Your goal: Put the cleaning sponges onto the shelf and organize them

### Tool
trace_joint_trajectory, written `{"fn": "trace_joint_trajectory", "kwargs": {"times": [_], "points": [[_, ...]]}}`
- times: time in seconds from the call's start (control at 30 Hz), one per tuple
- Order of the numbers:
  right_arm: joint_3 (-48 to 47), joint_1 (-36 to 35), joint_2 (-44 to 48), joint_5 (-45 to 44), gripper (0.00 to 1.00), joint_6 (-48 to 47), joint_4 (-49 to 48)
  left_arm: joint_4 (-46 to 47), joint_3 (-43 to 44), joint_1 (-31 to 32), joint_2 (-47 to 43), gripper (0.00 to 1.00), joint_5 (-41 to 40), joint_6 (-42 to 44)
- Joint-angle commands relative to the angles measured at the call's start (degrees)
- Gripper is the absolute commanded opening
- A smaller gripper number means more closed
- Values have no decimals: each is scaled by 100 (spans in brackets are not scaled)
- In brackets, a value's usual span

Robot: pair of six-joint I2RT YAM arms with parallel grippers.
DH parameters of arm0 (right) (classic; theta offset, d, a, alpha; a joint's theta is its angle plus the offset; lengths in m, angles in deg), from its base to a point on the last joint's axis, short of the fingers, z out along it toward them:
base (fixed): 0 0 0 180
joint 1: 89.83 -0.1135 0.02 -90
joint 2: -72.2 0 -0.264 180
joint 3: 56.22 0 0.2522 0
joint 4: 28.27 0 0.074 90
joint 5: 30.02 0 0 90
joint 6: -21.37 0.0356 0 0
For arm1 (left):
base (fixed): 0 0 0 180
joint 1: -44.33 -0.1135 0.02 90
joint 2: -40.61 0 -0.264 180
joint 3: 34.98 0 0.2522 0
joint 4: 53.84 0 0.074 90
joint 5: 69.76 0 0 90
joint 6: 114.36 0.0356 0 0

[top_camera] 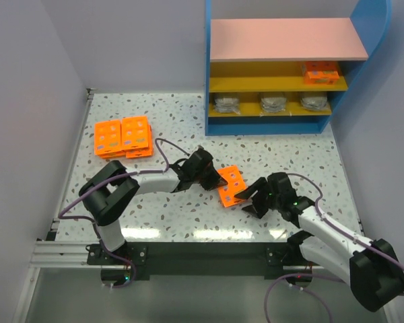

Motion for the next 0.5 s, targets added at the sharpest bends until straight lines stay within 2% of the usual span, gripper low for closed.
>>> {"fn": "trace_joint_trajectory", "kwargs": {"times": [0.0,0.07,0.17,0.23,0.3,0.4,0.47], "points": [[97,20,70,-100,63,475,-1258,-465,-276,97,0,0,119,186],[132,29,-44,31,61,449,-1311,-465,-311,88,18,0,172,222],[404,20,-456,338,51,563,-1960,-114,-468,88,-9,0,260,309],[544,37,-868,488,40,624,-2451,1,-504,88,-87,0,304,380],[528,37,-1107,646,36,563,-2594,228,-609,97,-175,0,313,441],[519,37,-1170,692,19,502,-2621,291,-628,80,-281,0,357,608],[519,55,-873,639,9,528,-2473,125,-479,88,-377,0,357,826]]}}
